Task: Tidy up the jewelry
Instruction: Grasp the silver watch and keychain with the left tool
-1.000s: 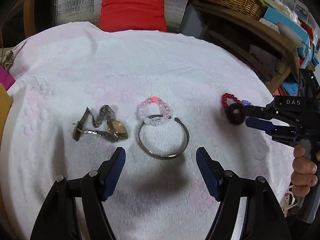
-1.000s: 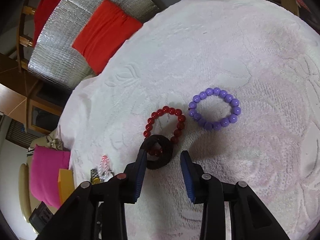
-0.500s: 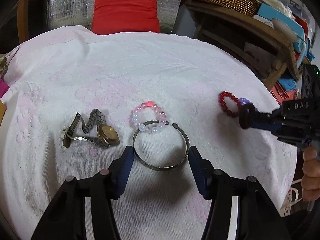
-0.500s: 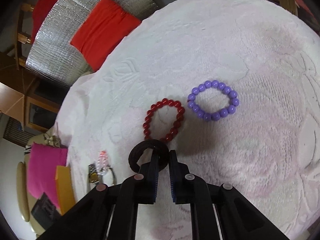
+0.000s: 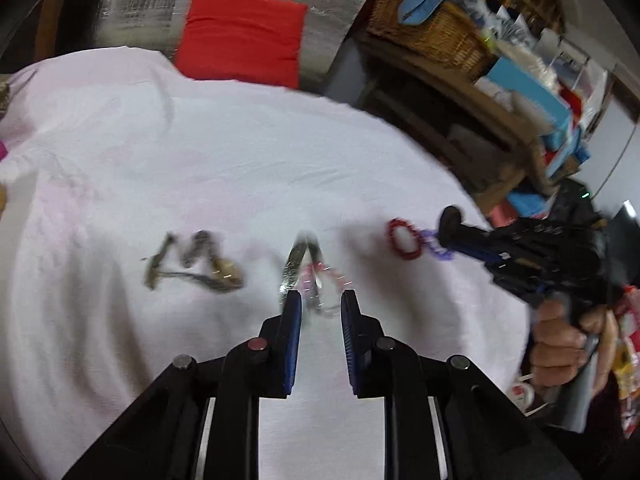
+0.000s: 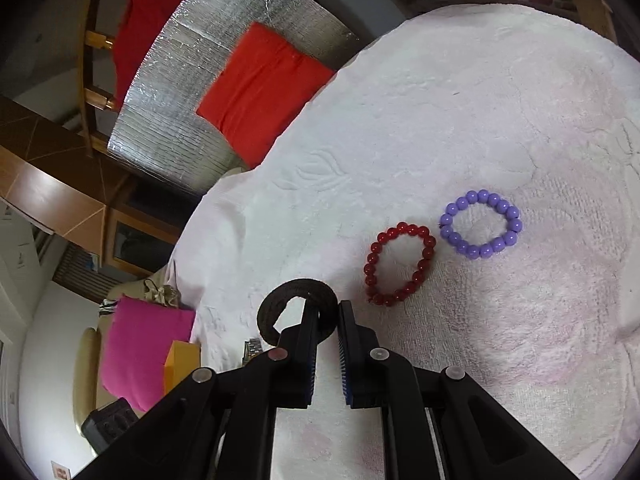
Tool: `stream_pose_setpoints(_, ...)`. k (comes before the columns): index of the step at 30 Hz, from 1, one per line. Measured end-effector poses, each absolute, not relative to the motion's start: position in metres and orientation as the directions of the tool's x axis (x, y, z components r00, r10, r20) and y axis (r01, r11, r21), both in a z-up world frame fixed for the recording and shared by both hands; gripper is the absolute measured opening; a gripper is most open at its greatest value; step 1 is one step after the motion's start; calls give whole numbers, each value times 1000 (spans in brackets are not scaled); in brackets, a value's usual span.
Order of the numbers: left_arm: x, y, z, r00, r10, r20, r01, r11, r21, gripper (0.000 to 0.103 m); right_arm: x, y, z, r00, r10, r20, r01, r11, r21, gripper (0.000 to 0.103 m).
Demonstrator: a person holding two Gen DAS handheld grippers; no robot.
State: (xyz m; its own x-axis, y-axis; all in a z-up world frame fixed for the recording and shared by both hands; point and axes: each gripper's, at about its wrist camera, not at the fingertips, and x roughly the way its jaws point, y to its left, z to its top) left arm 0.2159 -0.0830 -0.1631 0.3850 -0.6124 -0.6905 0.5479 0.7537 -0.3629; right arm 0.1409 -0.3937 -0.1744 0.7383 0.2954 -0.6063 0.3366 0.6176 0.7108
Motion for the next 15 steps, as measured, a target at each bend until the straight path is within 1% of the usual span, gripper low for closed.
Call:
stream_pose_setpoints(3, 217, -83, -169, 385, -581, -717, 539, 772, -336, 19, 144, -393, -176, 728, 300, -616, 344, 617, 708, 11)
stream_pose_setpoints(5, 213, -84, -169, 386, -566, -728, 545, 777, -315, 21, 145, -393, -177, 718, 293, -631, 355, 626, 695, 11)
stream_pose_setpoints(10, 217, -79, -165, 420, -533, -734, 542, 797, -269, 22, 148, -390, -186, 669, 292, -683, 390, 644, 658, 11)
stream_pose_setpoints(12, 222, -71, -161, 457, -499, -736, 519, 822, -234, 29, 148, -391, -189, 659, 293, -693, 396, 648, 651, 11)
stream_pose_setpoints(14, 230, -61, -160, 509, -431, -745, 471, 864, -178, 51, 148, -392, -190, 652, 299, -697, 395, 650, 649, 11)
stream_pose_setpoints(15, 233, -56, -160, 534, -394, -748, 446, 883, -147, 54, 148, -391, -191, 647, 302, -700, 395, 653, 646, 11)
